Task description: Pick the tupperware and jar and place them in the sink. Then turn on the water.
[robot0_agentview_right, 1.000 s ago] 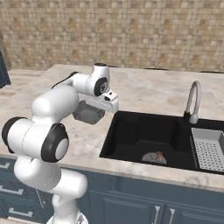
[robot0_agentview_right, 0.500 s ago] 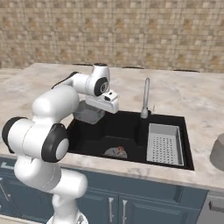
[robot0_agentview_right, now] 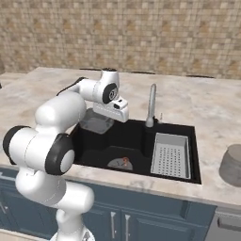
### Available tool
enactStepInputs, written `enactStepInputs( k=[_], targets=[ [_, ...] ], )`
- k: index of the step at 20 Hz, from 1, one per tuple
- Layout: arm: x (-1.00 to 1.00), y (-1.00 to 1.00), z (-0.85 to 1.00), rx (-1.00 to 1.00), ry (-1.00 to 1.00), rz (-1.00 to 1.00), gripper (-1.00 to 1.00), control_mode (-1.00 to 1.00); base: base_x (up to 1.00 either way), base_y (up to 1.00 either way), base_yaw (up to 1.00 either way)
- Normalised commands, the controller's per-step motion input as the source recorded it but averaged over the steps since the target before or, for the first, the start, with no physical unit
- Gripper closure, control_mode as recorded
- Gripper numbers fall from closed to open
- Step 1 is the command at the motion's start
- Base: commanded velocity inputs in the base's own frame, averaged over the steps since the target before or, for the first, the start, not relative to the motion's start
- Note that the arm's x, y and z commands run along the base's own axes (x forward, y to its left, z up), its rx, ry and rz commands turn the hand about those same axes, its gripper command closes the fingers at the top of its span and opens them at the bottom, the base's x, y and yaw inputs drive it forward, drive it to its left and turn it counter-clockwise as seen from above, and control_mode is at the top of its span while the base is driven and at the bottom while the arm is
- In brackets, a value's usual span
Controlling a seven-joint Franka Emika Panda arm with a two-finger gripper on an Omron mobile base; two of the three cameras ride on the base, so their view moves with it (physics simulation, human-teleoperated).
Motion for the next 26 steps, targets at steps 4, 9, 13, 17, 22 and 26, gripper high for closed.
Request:
enactStepInputs(
  k=[4, 9, 13, 17, 22, 26],
  targets=[
    [0.0, 0.0, 0.0, 0.0, 0.0, 0.0, 1.0, 1.0, 0.32, -0.08, 0.12],
    [0.0, 0.0, 0.0, 0.0, 0.0, 0.0, 1.0, 1.0, 0.49, -0.04, 0.05],
    [0.0, 0.0, 0.0, 0.0, 0.0, 0.0, 1.0, 1.0, 0.78, -0.16, 0.01],
    [0.0, 0.0, 0.0, 0.0, 0.0, 0.0, 1.0, 1.0, 0.53, 0.0, 0.0],
    [0.0, 0.0, 0.0, 0.0, 0.0, 0.0, 1.0, 1.0, 0.15, 0.0, 0.0],
    [0.03, 0.0, -0.11, 0.0, 0.01, 0.0, 1.0, -1.0, 0.0, 0.0, 0.0]
  ],
)
